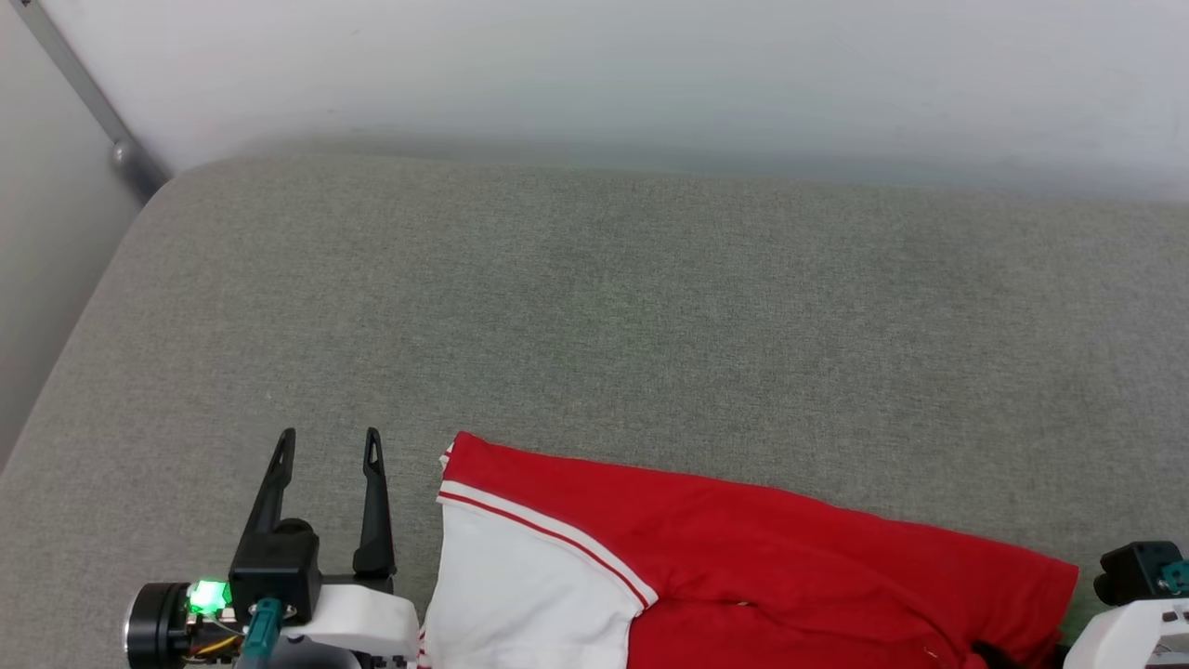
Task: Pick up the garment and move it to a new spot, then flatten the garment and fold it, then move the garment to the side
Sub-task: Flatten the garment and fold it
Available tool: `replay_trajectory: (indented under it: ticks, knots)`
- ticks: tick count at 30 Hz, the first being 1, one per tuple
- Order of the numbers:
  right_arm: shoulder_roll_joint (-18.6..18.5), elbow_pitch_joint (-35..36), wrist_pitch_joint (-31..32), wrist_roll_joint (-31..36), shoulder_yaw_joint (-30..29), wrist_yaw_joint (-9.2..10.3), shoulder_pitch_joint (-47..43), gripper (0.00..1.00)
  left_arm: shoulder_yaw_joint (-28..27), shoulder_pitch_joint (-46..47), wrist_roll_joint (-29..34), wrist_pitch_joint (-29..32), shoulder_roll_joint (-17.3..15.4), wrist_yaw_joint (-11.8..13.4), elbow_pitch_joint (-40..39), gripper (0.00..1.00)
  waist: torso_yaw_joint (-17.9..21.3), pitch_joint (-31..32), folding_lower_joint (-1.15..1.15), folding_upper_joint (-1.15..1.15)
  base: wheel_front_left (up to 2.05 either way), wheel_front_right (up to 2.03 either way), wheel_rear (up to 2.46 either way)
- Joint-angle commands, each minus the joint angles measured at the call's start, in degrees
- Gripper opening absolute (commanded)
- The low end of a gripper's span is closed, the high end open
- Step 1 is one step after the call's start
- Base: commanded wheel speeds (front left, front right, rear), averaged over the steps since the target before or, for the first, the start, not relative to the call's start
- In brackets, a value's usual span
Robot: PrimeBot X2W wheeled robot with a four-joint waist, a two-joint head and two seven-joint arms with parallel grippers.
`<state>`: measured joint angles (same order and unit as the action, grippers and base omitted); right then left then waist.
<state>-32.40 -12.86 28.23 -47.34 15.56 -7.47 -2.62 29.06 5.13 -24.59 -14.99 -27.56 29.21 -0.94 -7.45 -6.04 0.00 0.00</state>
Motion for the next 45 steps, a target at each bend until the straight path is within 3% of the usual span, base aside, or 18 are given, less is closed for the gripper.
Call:
replay_trajectory:
  ticks: [1,5,6,7,17,31,39,45]
  knots:
    - [2.28,-1.88,2.15,0.09,2.87,-0.03,-1.65,1.00,-1.20,-0.93,1.32,-0.25,1.30,-0.71,0.26,1.00,0.03,-0.04,0.00,0.00,0.00,0.00,0.00]
    - [2.82,-3.35,3.56,0.22,4.47,-0.10,-0.61,1.00,-4.35,-2.91,5.33,-0.25,4.44,-3.44,1.16,1.00,0.17,0.30,0.00,0.00,0.00,0.00,0.00]
    - [2.67,-3.53,3.62,0.25,4.71,-0.10,-0.18,0.26,-5.11,-3.16,6.62,-0.25,5.07,-4.05,1.16,1.00,0.19,0.54,0.00,0.00,0.00,0.00,0.00]
    - [2.55,-3.65,3.56,-0.04,4.82,-0.10,0.11,0.00,-5.73,-3.68,7.67,-0.25,5.69,-4.51,1.31,1.00,0.27,0.82,0.00,0.00,0.00,0.00,0.00]
    - [-2.82,-2.30,1.63,-1.29,1.03,0.01,1.50,0.00,-11.96,-8.64,14.54,-0.19,10.80,-8.50,0.45,1.00,1.48,3.81,0.00,0.00,0.00,0.00,0.00]
    - [-11.33,-5.81,2.87,-0.38,-8.25,0.00,-1.47,0.00,-15.21,-12.56,19.89,-0.20,14.53,-13.05,0.67,1.00,2.92,5.80,0.00,0.00,0.00,0.00,0.00]
    - [-10.32,6.33,4.36,1.11,-6.05,-0.01,-2.20,0.00,-17.23,-13.64,20.11,-0.20,15.97,-15.33,0.91,1.00,3.21,6.32,0.00,0.00,0.00,0.00,0.00]
    - [-6.62,17.70,6.53,3.16,-1.22,-0.01,0.01,0.00,-18.28,-13.30,20.45,-0.20,17.27,-17.43,0.96,1.00,2.59,5.83,0.00,0.00,0.00,0.00,0.00]
